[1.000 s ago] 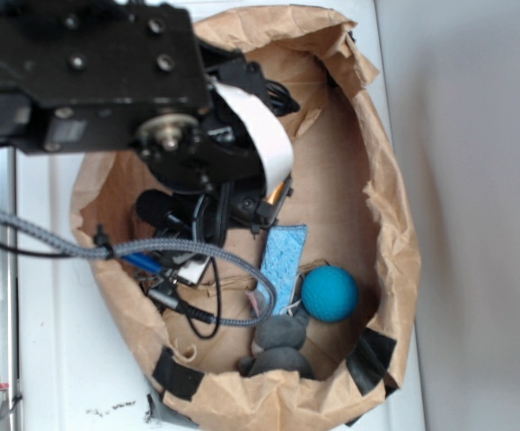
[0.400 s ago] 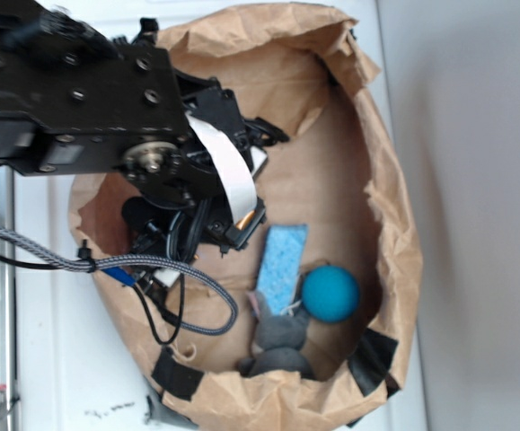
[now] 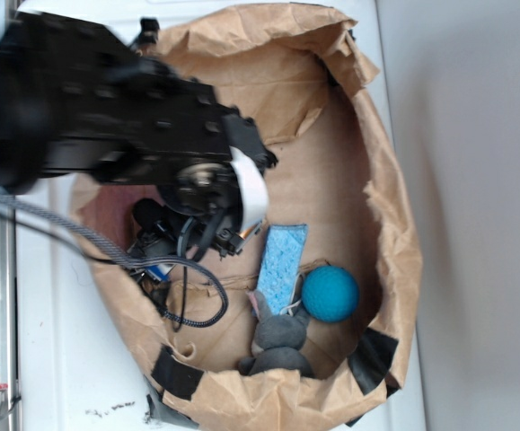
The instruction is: Grab the wood chip.
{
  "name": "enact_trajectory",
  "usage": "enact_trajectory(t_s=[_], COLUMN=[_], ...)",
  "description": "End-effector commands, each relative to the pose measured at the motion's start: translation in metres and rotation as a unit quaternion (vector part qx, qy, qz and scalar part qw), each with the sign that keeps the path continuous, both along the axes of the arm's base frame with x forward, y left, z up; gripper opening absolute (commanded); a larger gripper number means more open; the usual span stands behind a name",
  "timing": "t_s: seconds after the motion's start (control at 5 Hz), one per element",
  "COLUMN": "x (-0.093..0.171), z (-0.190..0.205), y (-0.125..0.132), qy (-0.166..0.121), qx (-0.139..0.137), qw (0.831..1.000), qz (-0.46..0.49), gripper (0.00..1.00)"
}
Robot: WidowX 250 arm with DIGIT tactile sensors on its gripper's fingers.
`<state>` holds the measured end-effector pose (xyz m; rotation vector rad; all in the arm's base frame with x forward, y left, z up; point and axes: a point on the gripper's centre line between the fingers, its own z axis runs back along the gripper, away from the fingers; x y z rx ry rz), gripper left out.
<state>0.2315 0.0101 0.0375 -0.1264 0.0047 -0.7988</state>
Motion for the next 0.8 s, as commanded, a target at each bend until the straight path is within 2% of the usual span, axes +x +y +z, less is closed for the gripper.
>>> enact_trajectory(t_s=[0.0,0.4,0.6], x=[-0.017,-0.037,-0.034], z=[0.017,-0.018,-0.028], y=[-0.012,-0.017,-0.019], qy=[-0.004,0.014,0.005], qx=[-0.028,0.024,0.038], qw=[0.997,0.993,0.993], qz=[-0.077,-0.116,-0.112], gripper=[1.0,1.0,1.0])
